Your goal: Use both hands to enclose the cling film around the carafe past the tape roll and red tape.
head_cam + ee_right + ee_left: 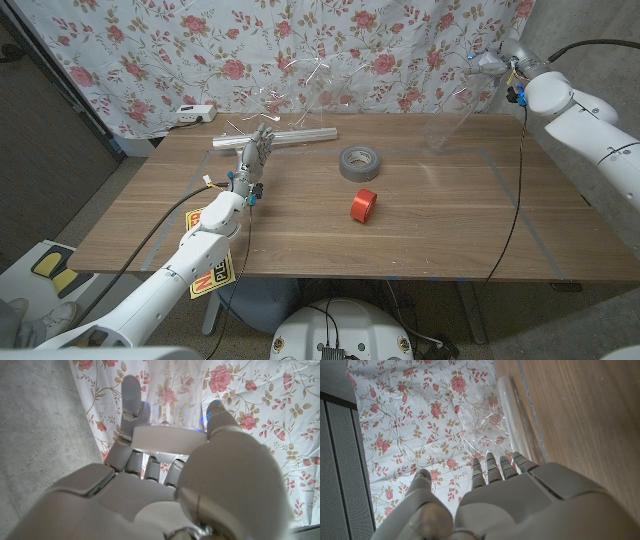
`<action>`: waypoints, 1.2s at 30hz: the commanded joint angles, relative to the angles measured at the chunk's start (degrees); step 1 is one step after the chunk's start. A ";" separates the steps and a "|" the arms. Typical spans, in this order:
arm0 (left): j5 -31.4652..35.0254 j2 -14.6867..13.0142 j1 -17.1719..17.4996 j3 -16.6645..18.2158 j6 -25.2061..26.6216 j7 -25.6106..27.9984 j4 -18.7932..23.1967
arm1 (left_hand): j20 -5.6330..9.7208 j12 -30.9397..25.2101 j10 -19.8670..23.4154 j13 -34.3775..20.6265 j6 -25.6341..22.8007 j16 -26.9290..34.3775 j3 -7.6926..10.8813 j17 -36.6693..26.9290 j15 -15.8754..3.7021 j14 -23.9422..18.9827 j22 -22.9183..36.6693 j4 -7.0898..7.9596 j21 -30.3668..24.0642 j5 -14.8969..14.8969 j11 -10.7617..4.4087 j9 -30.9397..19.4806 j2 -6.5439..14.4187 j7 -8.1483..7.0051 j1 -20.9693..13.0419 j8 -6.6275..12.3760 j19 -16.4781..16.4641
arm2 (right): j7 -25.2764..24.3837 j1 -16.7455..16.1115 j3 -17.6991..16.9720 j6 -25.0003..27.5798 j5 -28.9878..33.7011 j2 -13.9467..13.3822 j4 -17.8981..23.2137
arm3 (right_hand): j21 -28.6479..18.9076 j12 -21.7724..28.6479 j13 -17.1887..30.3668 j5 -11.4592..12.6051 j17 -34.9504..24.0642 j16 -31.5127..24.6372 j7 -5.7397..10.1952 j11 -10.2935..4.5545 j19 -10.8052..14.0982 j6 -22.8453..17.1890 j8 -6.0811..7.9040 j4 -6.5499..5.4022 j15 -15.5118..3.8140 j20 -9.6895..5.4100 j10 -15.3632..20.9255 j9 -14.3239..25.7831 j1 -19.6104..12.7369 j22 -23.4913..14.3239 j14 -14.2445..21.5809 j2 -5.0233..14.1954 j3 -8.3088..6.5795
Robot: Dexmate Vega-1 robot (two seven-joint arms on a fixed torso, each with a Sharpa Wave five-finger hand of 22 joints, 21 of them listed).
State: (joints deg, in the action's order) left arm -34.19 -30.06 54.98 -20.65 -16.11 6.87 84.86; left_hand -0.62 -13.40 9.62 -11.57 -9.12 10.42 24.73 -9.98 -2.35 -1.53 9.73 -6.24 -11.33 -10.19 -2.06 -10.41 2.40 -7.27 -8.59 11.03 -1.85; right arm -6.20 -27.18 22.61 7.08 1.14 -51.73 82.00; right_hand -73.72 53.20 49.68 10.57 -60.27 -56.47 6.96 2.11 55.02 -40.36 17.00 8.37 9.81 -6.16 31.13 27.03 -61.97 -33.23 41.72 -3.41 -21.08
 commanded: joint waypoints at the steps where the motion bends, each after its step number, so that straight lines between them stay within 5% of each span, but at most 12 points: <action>1: 0.40 -0.42 -0.77 -0.11 0.19 -0.52 -0.52 | -0.11 -0.23 0.51 -0.14 -0.54 0.24 -0.17 -0.28 0.04 -0.23 0.29 0.20 0.01 -0.29 -0.10 0.04 -0.15 -0.04 0.55 0.13 -0.33 | -2.97 -1.90 -3.18 -3.26 -6.84 1.84 -1.49 | -4.03 1.32 0.96 0.17 -10.97 -8.05 -4.27 -6.33 0.09 -4.09 -0.92 0.44 -22.41 -6.22 9.25 1.31 -11.88 -1.94 24.41 12.06 -0.02; 10: 0.00 0.12 -1.43 -0.17 -0.16 -1.09 -1.48 | -0.08 -0.21 0.56 -0.14 -0.61 0.24 -0.27 -0.29 0.10 -0.21 0.30 0.32 0.03 -0.30 -0.10 0.03 -0.13 0.19 0.84 0.10 -0.35 | -0.88 -1.63 -4.13 -6.92 -11.64 2.76 -3.88 | -5.20 1.89 2.26 0.62 -10.85 -10.28 -4.96 -6.23 -0.42 -3.85 -1.71 0.15 -22.35 -6.25 8.86 2.76 -11.51 -1.28 24.03 12.76 -0.97; 20: 0.16 0.37 -1.12 -0.28 -0.02 -0.38 -1.26 | -0.09 -0.25 0.75 -0.15 -0.66 0.24 -0.34 -0.30 0.09 -0.22 0.30 0.40 0.08 -0.32 -0.08 0.03 -0.10 0.09 1.08 0.06 -0.31 | 4.96 -1.64 -7.81 -11.09 -24.54 6.55 -9.08 | -6.71 2.33 1.72 1.42 -10.79 -12.59 -6.44 -5.56 0.49 -4.53 -2.22 0.63 -22.35 -6.32 10.48 4.34 -11.89 -0.24 24.15 12.71 -2.23; 36: 0.34 -0.13 -0.55 -0.15 0.75 0.39 -0.09 | -0.10 -0.16 0.72 -0.15 -0.72 0.22 -0.39 -0.28 0.10 -0.19 0.30 0.46 0.12 -0.36 -0.15 0.04 0.01 0.13 1.35 -0.01 -0.30 | 10.51 -1.94 -11.00 -11.55 -38.99 10.98 -13.84 | -8.09 3.30 1.84 2.84 -10.69 -15.34 -6.90 -5.47 1.18 -5.73 -3.30 0.75 -22.24 -6.31 11.24 5.79 -11.88 2.05 24.40 12.15 -3.75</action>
State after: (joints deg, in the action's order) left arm -33.87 -29.84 53.97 -20.89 -16.12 6.82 84.01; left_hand -0.62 -13.40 10.03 -11.57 -9.62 10.42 24.40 -9.98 -2.36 -1.53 9.73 -5.91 -11.33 -10.19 -2.05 -10.41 2.47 -7.16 -7.60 11.03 -1.84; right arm 0.69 -28.98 13.41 -3.86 -29.43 -43.34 71.24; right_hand -81.21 56.14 51.46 12.91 -66.28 -57.47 4.67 4.85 56.57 -40.75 14.15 9.16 9.96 -7.69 33.87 32.55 -61.54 -31.37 41.87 -2.98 -24.16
